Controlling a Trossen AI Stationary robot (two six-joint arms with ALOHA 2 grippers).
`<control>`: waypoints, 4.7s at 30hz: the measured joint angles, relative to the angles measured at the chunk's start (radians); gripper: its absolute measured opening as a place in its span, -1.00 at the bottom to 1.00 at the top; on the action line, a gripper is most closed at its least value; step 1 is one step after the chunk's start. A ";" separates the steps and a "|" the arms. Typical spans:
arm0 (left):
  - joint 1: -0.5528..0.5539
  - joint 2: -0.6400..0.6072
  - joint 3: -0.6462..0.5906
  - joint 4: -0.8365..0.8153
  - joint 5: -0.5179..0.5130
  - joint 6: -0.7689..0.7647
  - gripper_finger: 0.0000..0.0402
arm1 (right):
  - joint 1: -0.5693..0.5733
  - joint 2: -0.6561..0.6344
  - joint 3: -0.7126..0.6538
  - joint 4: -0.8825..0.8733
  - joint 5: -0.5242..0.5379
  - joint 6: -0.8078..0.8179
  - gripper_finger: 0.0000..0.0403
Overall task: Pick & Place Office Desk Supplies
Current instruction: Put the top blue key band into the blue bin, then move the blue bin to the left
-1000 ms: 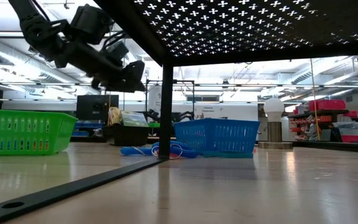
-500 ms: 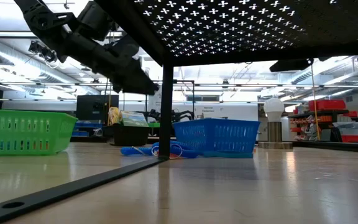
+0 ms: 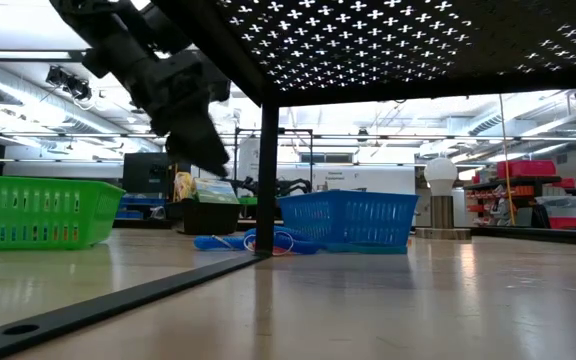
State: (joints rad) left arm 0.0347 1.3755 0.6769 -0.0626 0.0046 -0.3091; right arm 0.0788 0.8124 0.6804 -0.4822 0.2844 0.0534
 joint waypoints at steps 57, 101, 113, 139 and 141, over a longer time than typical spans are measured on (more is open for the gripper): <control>-0.107 0.238 0.260 -0.303 -0.361 0.086 -0.96 | 0.000 -0.001 0.001 -0.003 0.018 -0.035 0.38; 0.151 0.423 0.443 0.068 0.089 0.635 -0.27 | -0.007 -0.002 0.001 -0.011 0.035 -0.092 0.38; 0.150 0.423 0.472 -0.126 0.156 0.643 -0.98 | -0.015 -0.002 0.001 -0.023 0.035 -0.087 0.38; 0.157 0.431 0.547 -0.491 0.002 0.683 -0.99 | -0.015 -0.002 0.001 -0.024 0.034 -0.095 0.38; 0.157 0.431 0.582 -0.554 -0.013 0.684 -0.99 | -0.015 -0.002 0.001 -0.028 0.034 -0.095 0.38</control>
State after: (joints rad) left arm 0.1917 1.8061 1.2587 -0.6165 -0.0083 0.3749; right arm 0.0635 0.8108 0.6811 -0.5101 0.3187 -0.0418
